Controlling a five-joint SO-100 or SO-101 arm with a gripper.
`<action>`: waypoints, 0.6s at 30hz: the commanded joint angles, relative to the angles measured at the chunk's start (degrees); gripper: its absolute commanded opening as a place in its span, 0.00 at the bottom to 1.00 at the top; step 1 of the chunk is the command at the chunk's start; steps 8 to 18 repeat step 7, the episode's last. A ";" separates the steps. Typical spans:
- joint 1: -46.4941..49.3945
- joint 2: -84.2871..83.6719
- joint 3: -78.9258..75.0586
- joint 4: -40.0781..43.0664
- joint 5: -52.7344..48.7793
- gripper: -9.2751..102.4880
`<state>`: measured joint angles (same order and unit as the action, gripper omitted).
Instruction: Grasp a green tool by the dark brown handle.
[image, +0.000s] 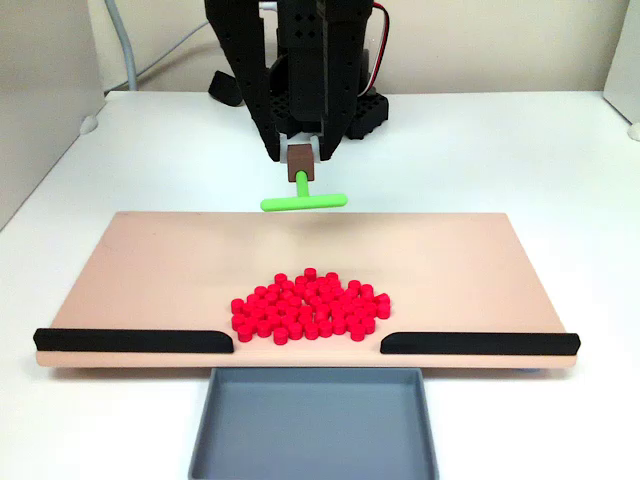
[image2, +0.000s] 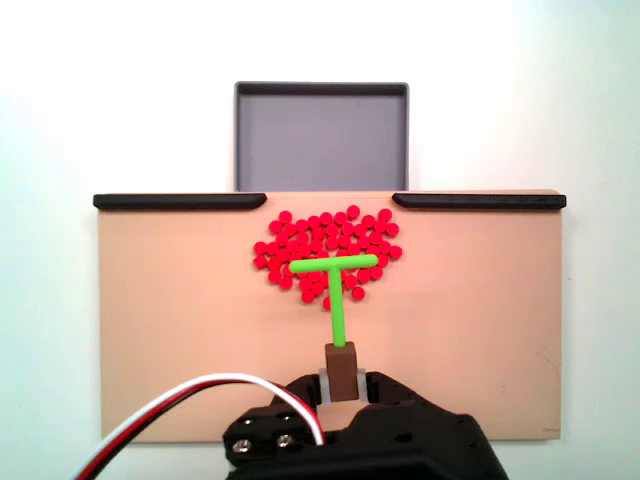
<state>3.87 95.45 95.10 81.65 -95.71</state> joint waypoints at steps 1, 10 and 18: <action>1.05 -0.26 -1.05 0.26 -1.05 0.08; 2.20 -0.26 -1.05 0.26 -2.64 0.08; 2.20 -0.26 -1.05 0.26 -2.64 0.08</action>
